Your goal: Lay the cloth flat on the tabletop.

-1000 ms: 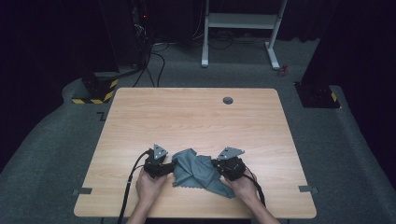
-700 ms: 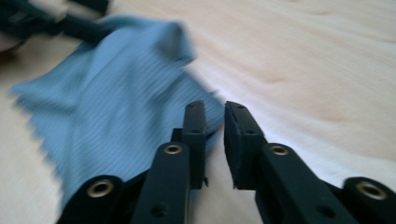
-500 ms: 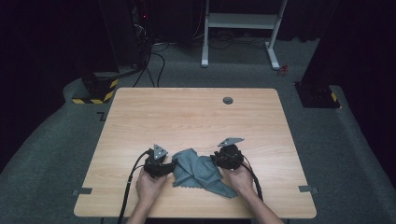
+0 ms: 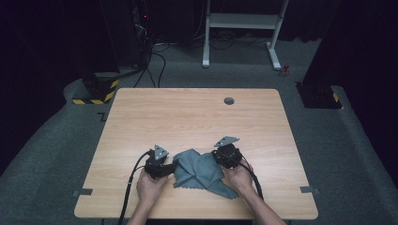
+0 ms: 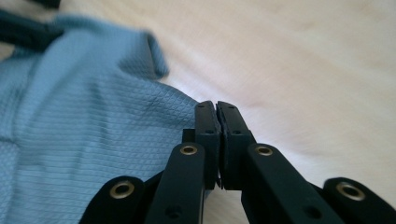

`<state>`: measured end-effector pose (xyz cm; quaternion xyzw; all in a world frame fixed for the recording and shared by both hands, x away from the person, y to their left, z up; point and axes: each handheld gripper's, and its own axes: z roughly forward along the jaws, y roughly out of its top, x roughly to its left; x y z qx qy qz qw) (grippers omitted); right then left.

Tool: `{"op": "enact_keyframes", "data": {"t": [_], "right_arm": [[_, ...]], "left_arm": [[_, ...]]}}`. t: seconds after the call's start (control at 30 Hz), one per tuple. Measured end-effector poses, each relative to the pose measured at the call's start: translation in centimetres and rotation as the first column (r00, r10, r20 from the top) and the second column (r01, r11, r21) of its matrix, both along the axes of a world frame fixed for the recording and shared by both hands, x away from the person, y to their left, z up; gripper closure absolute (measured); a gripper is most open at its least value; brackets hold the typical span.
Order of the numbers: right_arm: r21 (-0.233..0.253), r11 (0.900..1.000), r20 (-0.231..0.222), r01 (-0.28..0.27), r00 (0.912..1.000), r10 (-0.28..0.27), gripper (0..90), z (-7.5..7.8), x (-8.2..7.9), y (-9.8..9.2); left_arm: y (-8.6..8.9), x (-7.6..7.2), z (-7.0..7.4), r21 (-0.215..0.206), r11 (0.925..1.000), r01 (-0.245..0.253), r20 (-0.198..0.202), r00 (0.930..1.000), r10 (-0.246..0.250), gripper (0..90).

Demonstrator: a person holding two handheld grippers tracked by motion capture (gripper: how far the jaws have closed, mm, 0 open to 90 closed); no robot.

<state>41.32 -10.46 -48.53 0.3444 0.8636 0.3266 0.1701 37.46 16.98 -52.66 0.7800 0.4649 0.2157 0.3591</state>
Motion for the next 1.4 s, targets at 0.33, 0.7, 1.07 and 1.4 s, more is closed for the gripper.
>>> {"op": "enact_keyframes", "data": {"t": [0.33, 0.7, 1.07, 1.4], "right_arm": [[0.034, 0.968, 0.014, -0.248, 0.9687, 0.248, 87.5, 0.7, -4.1, 4.1], [0.076, 0.956, 0.020, -0.285, 0.9586, 0.284, 74.4, 0.0, -6.5, 3.2], [0.097, 0.975, -0.039, -0.202, 0.9777, 0.206, 71.2, -0.1, -4.6, 1.4], [-0.010, 0.966, -0.080, -0.260, 0.9627, 0.258, 85.3, -1.1, -5.3, 2.5]], "left_arm": [[0.0, 0.0, 0.0, -0.002, 1.0000, -0.002, -0.001, 1.0000, 0.001, 44.4], [0.0, 0.0, 0.0, -0.004, 1.0000, -0.001, -0.002, 1.0000, 0.001, 44.2], [0.0, 0.0, 0.0, -0.006, 1.0000, -0.003, -0.003, 1.0000, 0.003, 44.1], [0.0, 0.0, 0.0, -0.005, 1.0000, -0.002, -0.003, 1.0000, 0.002, 44.2]]}}
